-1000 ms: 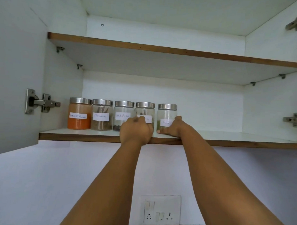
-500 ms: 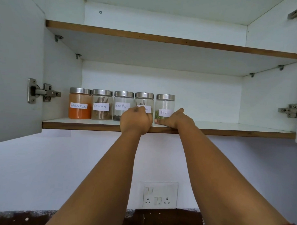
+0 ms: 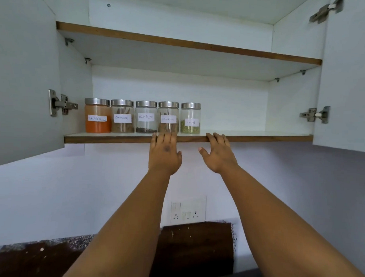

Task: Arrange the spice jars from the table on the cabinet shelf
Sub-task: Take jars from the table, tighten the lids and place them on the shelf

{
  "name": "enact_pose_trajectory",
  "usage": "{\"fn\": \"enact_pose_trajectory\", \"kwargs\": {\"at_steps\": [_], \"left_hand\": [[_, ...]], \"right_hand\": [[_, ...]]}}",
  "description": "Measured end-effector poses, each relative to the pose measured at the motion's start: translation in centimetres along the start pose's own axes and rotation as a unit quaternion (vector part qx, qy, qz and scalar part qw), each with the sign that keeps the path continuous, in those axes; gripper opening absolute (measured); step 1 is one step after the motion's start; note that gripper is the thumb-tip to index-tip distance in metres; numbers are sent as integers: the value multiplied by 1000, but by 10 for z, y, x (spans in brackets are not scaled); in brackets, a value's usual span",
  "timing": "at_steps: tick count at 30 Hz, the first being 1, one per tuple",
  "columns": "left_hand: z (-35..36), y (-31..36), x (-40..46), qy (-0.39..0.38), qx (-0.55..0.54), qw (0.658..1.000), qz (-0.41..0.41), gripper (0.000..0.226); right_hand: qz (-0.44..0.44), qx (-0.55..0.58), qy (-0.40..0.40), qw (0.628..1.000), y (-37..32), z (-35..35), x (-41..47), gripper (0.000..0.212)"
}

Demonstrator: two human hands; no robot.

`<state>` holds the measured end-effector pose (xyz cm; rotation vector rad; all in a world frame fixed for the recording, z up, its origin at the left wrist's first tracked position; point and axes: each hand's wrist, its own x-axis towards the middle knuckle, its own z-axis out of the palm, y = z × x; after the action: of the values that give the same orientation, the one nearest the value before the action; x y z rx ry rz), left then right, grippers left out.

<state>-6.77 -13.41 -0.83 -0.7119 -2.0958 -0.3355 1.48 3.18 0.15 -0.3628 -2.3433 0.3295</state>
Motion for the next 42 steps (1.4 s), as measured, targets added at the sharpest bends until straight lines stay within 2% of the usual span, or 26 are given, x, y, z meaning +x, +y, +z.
{"fn": "enact_pose_trajectory", "kwargs": {"at_steps": [4,6,9,11,14,18,24,27,29,31,33,35,37,39,42], "left_hand": [[-9,5,-20,-89,-12,996,2,89],[-3,10,-45,-120,-26,992,10,89],[17,23,-104,-161,-106,981,-22,88],[33,35,-149,-200,-142,968,-48,88],[52,57,-215,-248,-186,948,-67,90],[60,81,-287,-278,-249,927,-41,90],[66,108,-396,-378,-294,878,0,88],[69,113,-437,-414,-288,863,-5,87],[68,119,-457,-425,-302,853,-27,87],[65,125,-472,-461,-330,822,-57,95],[61,134,-488,-516,-336,787,-42,108],[57,143,-501,-538,-315,782,9,116],[53,153,-511,-553,-301,777,21,119],[49,161,-516,-571,-295,767,-8,119],[42,170,-520,-571,-274,771,-65,112]], "right_hand": [[67,58,-44,995,6,28,-49,71],[132,86,-49,986,19,56,-92,72],[250,137,-51,957,41,91,-165,71],[285,126,-66,948,54,105,-208,71],[278,68,-80,955,67,113,-266,69],[315,53,-59,946,85,107,-322,64],[451,28,-12,892,128,101,-412,57],[491,18,-19,871,140,103,-448,53],[503,17,-35,863,142,107,-468,53],[500,20,-57,864,138,113,-485,52],[481,21,-79,873,133,119,-500,49],[458,23,-97,883,126,122,-510,46],[454,31,-109,884,123,121,-517,45],[454,39,-117,883,124,117,-524,45],[449,54,-123,883,132,104,-539,45]]}}
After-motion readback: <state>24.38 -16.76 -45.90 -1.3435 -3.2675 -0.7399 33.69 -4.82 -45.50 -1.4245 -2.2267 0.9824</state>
